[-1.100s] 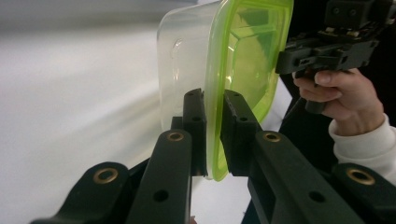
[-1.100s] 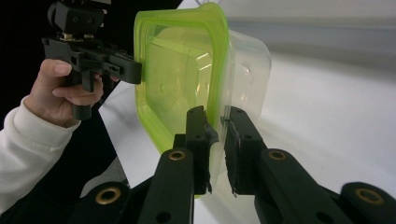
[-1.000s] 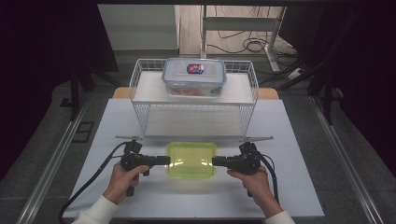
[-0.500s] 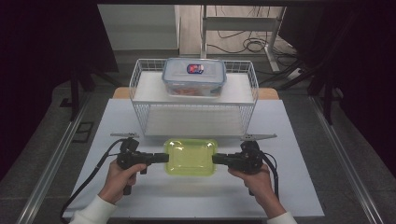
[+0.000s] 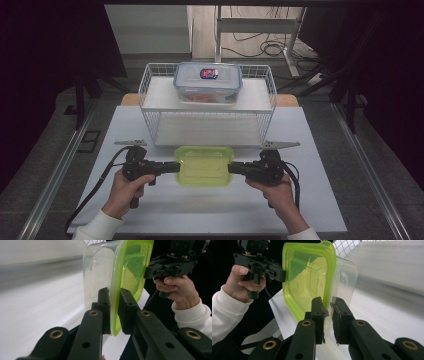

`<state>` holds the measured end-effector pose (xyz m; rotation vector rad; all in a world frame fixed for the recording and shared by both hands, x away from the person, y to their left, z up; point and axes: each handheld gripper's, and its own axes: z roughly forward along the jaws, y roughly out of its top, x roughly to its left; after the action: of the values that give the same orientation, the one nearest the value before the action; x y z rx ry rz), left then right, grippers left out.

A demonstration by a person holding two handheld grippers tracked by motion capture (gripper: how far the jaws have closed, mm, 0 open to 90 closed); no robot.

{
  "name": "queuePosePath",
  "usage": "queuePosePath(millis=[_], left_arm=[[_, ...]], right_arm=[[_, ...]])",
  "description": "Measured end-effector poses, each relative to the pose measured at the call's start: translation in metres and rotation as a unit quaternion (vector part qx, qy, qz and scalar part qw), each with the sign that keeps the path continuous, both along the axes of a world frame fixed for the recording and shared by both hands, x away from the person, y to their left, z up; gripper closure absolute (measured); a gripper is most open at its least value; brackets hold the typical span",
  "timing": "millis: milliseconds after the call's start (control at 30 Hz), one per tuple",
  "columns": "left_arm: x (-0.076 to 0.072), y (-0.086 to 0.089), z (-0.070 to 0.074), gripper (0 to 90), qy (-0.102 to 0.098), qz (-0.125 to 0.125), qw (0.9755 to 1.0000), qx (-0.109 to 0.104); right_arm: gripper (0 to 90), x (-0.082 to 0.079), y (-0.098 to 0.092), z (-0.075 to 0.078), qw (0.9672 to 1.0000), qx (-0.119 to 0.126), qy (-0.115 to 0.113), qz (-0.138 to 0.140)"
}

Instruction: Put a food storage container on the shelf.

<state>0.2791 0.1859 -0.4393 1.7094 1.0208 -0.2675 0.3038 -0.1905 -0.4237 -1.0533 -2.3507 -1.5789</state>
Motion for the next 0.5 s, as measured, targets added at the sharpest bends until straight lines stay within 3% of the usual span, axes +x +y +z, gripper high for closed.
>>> queuePosePath(millis=[500], left_arm=[[0.003, 0.005, 0.022, 81.3, -0.024, -0.002, 0.9997, 0.0]], right_arm=[[79.5, 0.002, 0.005, 0.022, 0.9994, -0.004, -0.033, 0.005]])
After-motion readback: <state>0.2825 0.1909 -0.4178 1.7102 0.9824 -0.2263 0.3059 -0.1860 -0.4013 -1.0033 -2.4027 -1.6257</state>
